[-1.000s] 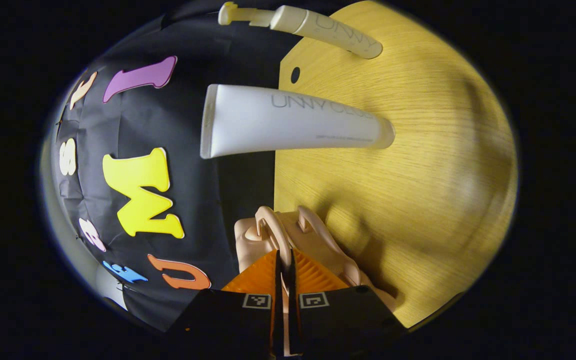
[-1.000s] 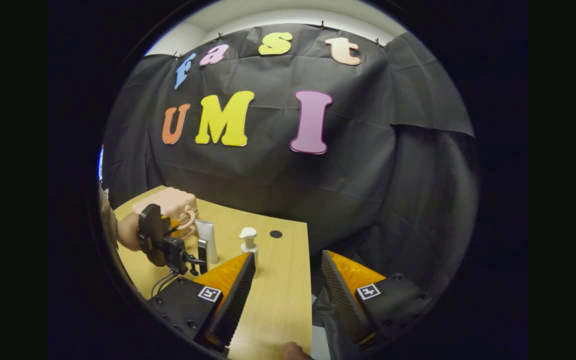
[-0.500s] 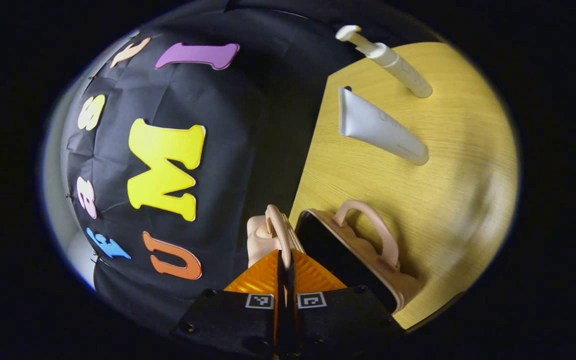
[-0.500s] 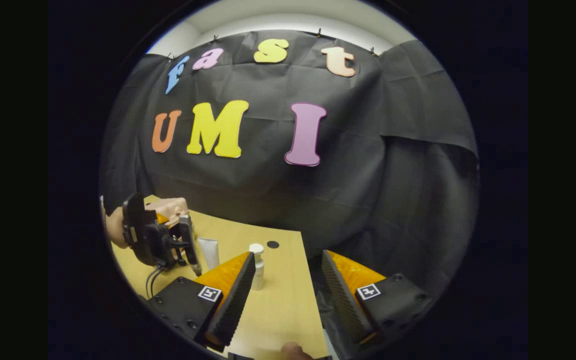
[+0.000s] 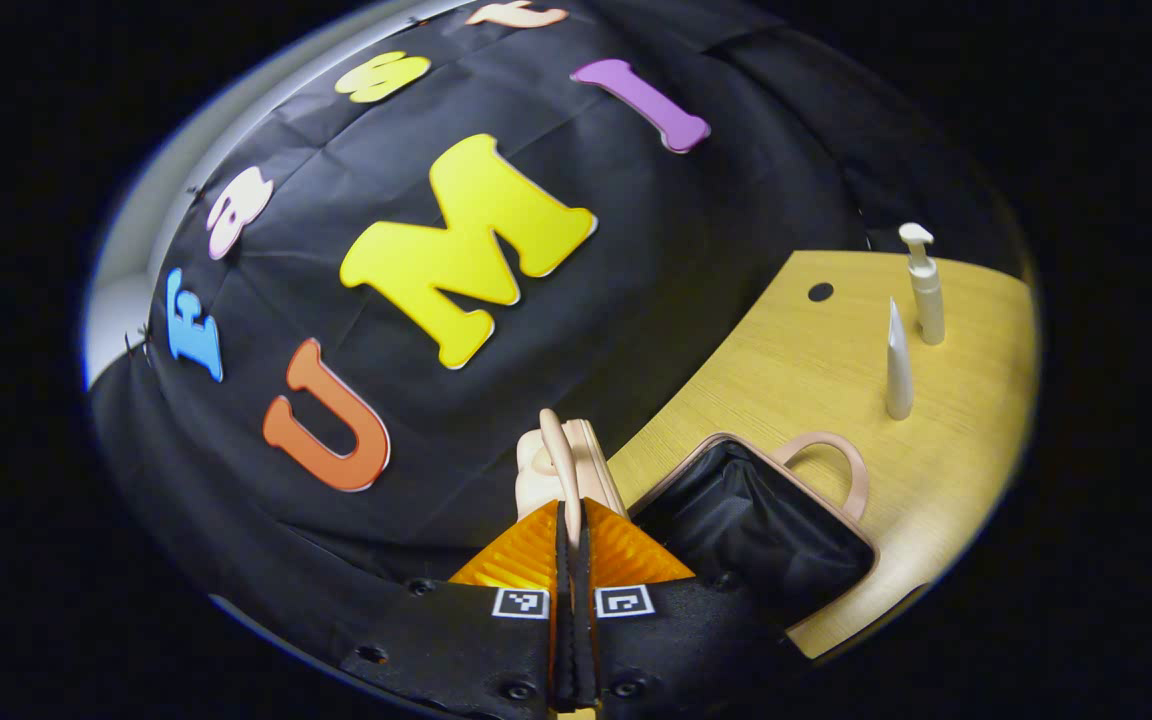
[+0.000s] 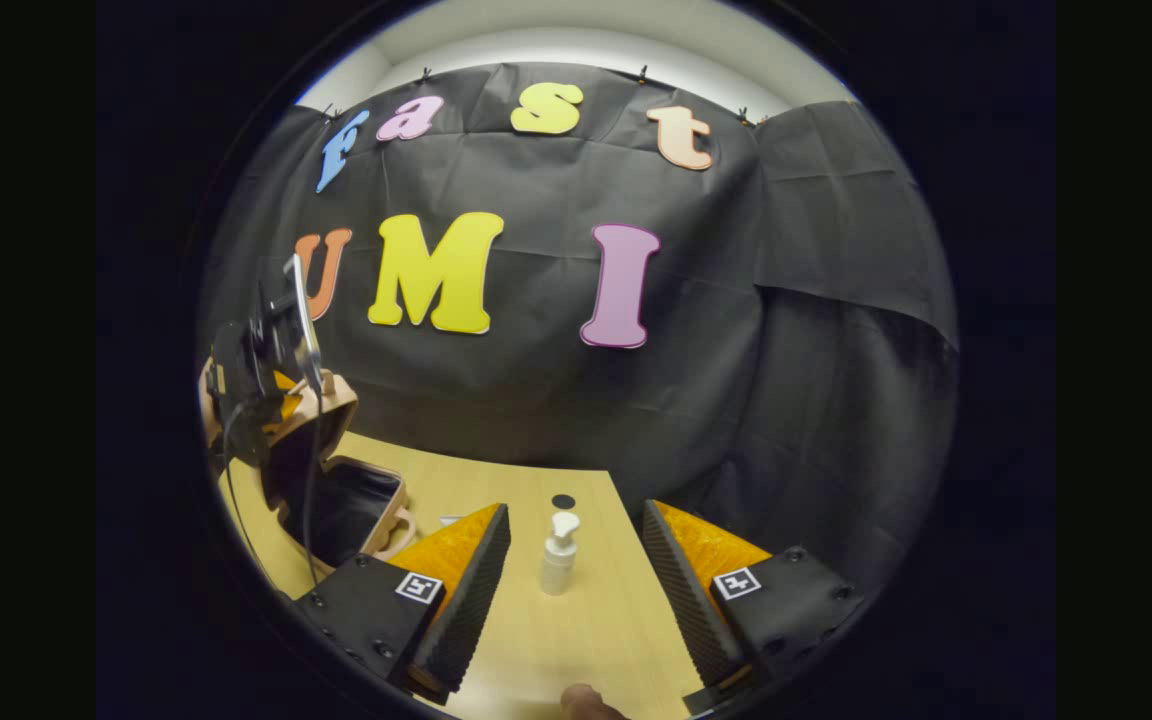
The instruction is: First open the suitcase, pack the skin care products into it, and then close the suitcase.
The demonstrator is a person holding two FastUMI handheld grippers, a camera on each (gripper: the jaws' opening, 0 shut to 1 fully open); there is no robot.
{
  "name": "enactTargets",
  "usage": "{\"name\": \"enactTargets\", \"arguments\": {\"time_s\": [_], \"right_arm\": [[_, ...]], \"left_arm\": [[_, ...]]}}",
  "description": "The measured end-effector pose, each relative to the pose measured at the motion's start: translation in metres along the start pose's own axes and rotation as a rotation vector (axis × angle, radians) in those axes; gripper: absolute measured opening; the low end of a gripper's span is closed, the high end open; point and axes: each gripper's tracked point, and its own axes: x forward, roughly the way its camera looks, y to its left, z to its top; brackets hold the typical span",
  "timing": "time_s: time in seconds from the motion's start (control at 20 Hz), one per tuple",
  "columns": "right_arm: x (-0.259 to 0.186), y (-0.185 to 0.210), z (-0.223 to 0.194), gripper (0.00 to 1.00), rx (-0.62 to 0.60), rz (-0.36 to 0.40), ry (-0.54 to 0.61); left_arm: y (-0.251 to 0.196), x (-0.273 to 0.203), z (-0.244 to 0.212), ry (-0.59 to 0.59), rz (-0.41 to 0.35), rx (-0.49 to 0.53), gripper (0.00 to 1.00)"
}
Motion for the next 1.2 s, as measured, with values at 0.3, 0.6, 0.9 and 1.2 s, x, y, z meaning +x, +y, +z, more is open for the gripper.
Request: {"name": "enactTargets", "arguments": {"time_s": [0.3,0.6,0.9,1.2], "right_arm": [[-0.007,0.067,0.007,0.8,0.016,0.004,0.023],[-0.01,0.108,0.001,0.8,0.031,0.012,0.072],[-0.014,0.114,-0.008,0.8,0.014,-0.027,0.112],[-0.021,0.11,-0.018,0.8,-0.044,-0.055,0.142]], "left_arm": [[0.082,-0.009,-0.076,0.026,-0.041,-0.234,0.02],[0.136,0.021,-0.19,0.147,-0.046,-0.491,0.03],[0.109,0.046,-0.295,0.33,-0.126,-0.576,0.03],[0.075,0.062,-0.349,0.432,-0.211,-0.678,0.03]]}}
